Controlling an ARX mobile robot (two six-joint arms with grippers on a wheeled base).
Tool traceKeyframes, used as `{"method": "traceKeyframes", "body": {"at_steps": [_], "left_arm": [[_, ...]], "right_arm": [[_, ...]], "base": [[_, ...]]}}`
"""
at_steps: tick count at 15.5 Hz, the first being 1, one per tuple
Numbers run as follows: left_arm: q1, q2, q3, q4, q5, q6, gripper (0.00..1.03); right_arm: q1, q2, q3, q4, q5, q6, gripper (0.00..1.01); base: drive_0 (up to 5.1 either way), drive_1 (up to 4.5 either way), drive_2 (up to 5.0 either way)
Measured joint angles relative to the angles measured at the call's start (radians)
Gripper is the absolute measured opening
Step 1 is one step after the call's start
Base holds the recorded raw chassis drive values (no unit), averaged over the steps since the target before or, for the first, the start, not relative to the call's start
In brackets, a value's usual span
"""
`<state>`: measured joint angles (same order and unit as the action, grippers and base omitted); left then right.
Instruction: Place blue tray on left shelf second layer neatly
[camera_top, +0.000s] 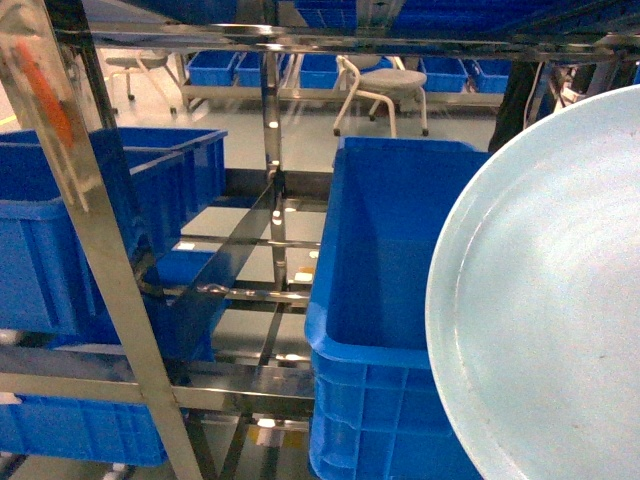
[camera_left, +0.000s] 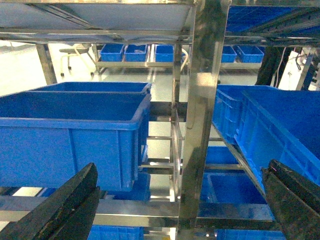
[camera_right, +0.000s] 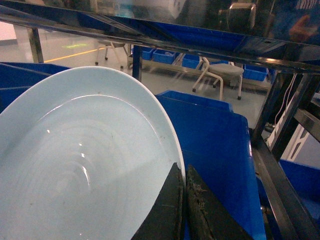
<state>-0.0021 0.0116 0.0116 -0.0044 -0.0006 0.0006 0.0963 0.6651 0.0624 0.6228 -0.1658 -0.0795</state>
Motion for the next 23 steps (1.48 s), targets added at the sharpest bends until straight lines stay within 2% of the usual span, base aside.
{"method": "traceKeyframes", "body": {"at_steps": [2, 8, 10, 19, 23], "left_arm": [[0.0, 0.0, 0.0, 0.0, 0.0, 0.0, 0.98], [0.0, 0.0, 0.0, 0.0, 0.0, 0.0, 0.98], [0.0, 0.0, 0.0, 0.0, 0.0, 0.0, 0.98], [0.0, 0.0, 0.0, 0.0, 0.0, 0.0, 0.98], [0.0, 0.0, 0.0, 0.0, 0.0, 0.0, 0.98]], "right_arm": [[-0.007, 0.044, 0.004, 0.04, -0.011, 0.0, 0.02], [-0.091, 0.333, 0.055, 0.278, -0.061, 0.0, 0.02], [-0.09, 0.541, 0.145, 0.41, -0.064, 0.0, 0.02], [-0.124, 0.75, 0.258, 0.531, -0.105, -0.001, 0.02], [-0.146, 0.838, 0.303, 0.563, -0.124, -0.016, 0.02]], "base": [[0.0, 0.0, 0.0], [0.0, 0.0, 0.0], [0.0, 0.0, 0.0], [0.0, 0.0, 0.0], [0.0, 0.0, 0.0]]}}
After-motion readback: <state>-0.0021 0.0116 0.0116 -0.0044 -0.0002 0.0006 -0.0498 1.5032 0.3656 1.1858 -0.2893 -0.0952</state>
